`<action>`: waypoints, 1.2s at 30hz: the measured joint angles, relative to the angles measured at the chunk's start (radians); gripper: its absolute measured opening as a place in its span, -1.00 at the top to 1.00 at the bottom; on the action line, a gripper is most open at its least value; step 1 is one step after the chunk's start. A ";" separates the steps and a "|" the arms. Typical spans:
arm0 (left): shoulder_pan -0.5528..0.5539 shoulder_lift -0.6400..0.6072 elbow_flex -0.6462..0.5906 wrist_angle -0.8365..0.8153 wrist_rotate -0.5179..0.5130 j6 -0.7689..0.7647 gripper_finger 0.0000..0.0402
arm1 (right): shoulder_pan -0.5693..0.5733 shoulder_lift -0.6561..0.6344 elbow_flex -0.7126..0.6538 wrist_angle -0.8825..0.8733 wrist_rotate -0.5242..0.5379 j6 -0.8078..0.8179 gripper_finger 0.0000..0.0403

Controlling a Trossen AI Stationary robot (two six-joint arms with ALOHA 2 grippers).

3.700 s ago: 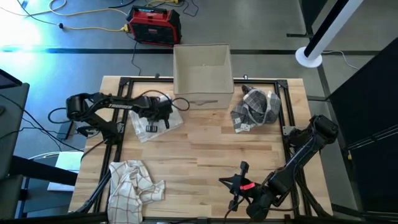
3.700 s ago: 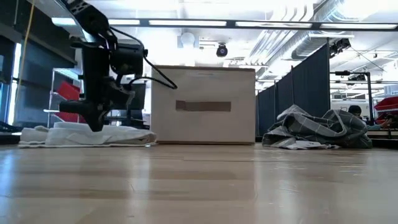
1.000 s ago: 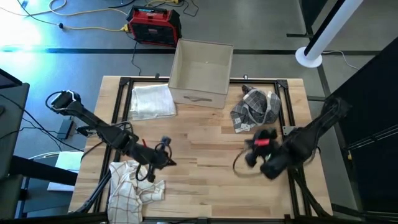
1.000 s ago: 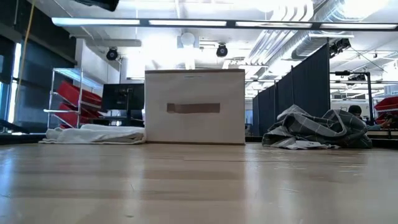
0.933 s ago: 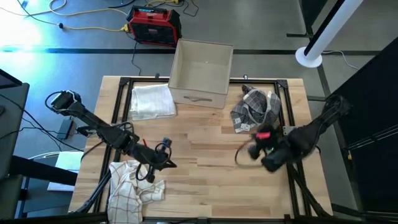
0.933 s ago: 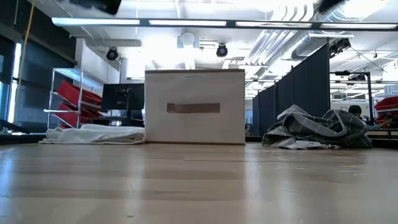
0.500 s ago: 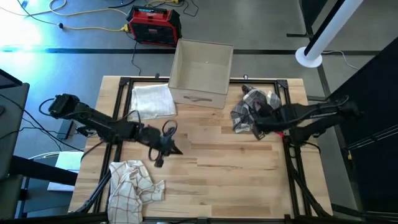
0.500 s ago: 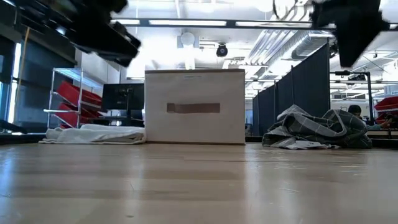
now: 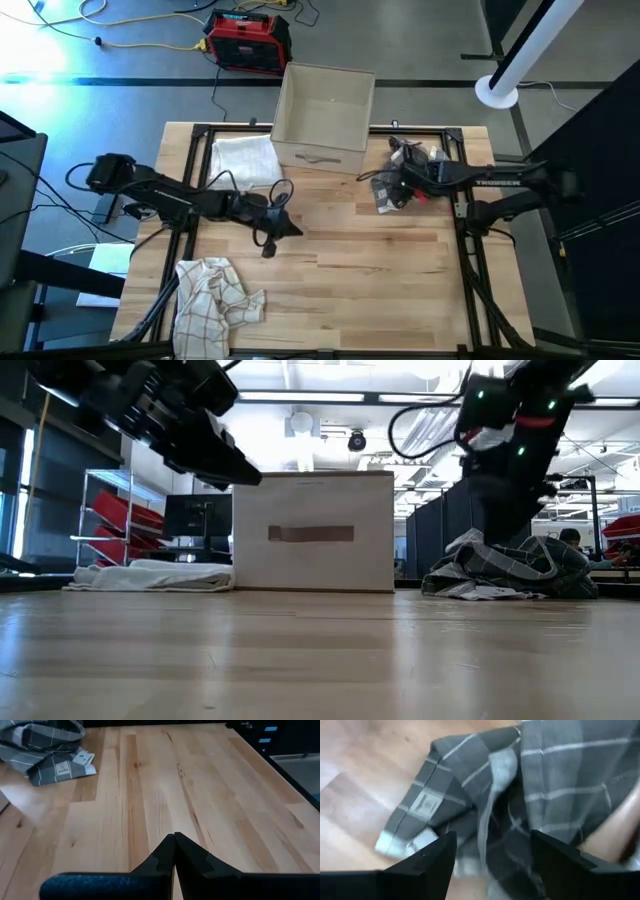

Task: Fold towel
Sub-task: Fold the gray towel

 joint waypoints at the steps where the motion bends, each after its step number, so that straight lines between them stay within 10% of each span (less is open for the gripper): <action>1: 0.000 0.012 0.000 0.009 0.000 0.000 1.00 | -0.014 0.010 -0.009 0.026 -0.001 -0.017 -0.12; 9: 0.000 0.084 0.000 0.008 -0.004 -0.062 1.00 | -0.068 0.072 -0.016 0.087 -0.038 -0.054 0.91; 26: -0.024 0.091 0.001 -0.045 -0.006 -0.106 1.00 | 0.389 0.064 0.613 -0.238 -0.193 0.165 1.00; 36: -0.024 0.091 0.001 -0.039 -0.037 -0.044 1.00 | 0.623 0.075 0.826 0.008 0.075 0.022 1.00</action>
